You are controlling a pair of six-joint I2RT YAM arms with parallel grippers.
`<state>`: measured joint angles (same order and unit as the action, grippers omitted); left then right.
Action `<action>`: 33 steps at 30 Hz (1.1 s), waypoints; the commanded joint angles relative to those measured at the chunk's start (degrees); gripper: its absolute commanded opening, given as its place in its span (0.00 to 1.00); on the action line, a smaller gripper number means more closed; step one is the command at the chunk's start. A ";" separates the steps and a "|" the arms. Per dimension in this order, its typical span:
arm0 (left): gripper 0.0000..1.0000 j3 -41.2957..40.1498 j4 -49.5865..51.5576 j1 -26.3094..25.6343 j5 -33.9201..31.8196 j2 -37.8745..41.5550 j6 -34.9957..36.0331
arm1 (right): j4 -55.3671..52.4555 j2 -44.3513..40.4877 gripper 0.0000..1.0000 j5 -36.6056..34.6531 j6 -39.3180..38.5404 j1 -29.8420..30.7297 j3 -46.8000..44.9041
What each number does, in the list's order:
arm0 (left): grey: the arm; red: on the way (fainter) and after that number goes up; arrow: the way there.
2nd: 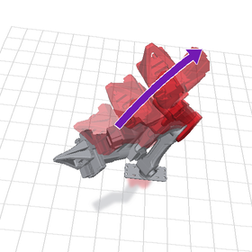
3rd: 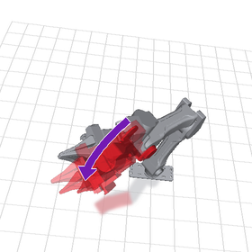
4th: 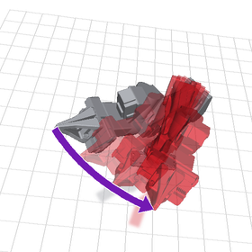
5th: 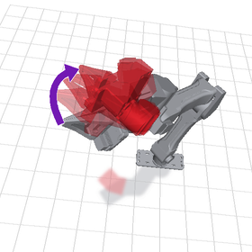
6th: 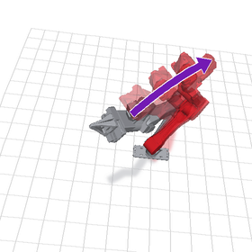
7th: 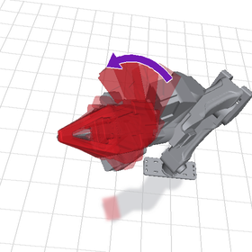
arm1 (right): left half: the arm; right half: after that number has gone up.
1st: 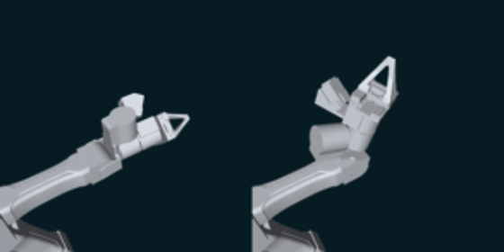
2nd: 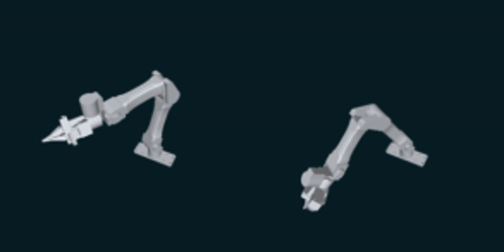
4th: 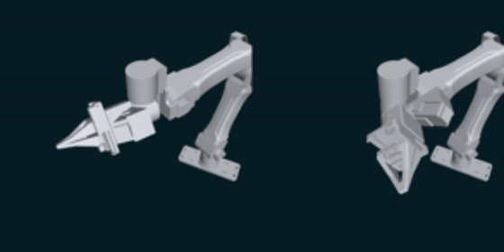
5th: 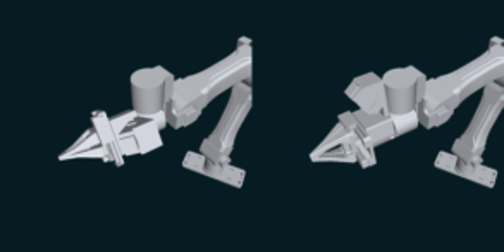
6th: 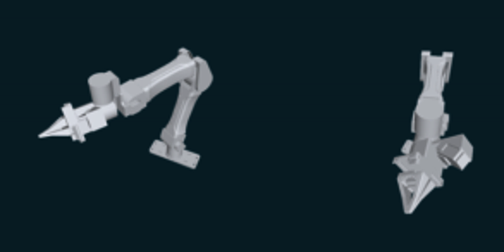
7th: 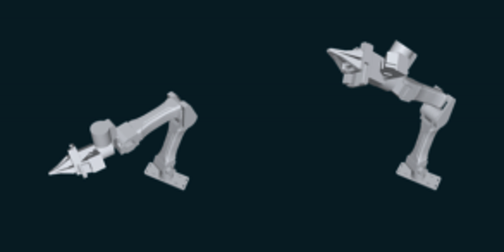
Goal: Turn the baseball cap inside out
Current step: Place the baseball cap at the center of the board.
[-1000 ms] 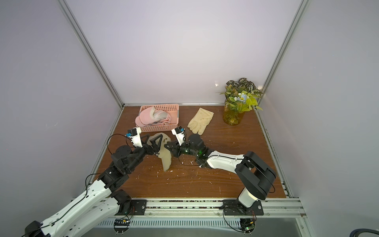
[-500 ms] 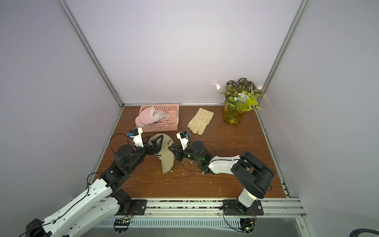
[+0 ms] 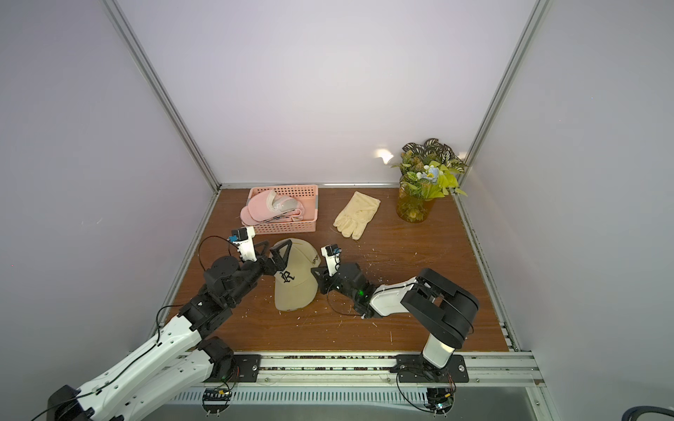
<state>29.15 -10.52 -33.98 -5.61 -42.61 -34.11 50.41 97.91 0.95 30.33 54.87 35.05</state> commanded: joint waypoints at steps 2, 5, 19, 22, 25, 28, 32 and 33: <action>0.98 -0.45 -1.29 -0.30 0.66 0.11 -0.15 | -3.13 2.90 0.30 -2.03 -0.72 1.76 3.38; 0.98 -0.53 -1.08 -0.28 0.38 0.29 0.00 | -3.56 4.34 0.38 -1.39 -0.79 2.81 5.14; 0.98 5.47 8.59 2.00 -2.72 -5.64 3.95 | -6.11 2.23 0.72 0.19 -2.22 3.00 6.91; 0.98 10.72 13.95 2.89 -5.57 -10.37 9.11 | -10.56 -1.61 0.74 -1.78 -3.54 1.00 5.37; 0.98 17.13 19.24 3.97 -7.66 -16.41 15.24 | -15.41 -5.94 0.74 -1.66 -4.81 -2.13 4.05; 1.00 22.48 22.65 6.36 -7.09 -22.84 20.75 | -21.06 -10.50 0.74 -1.86 -7.20 -5.19 3.10; 0.93 28.63 24.34 9.68 -4.17 -31.10 28.36 | -28.10 -16.12 0.74 0.19 -9.44 -10.89 1.98; 0.90 30.16 24.92 10.81 -2.50 -32.89 29.35 | -29.59 -17.09 0.74 0.96 -9.57 -12.29 1.78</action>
<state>55.79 9.74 -25.74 -10.31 -71.94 -12.10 27.73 83.88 0.49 23.62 45.21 37.50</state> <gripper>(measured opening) 0.914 0.739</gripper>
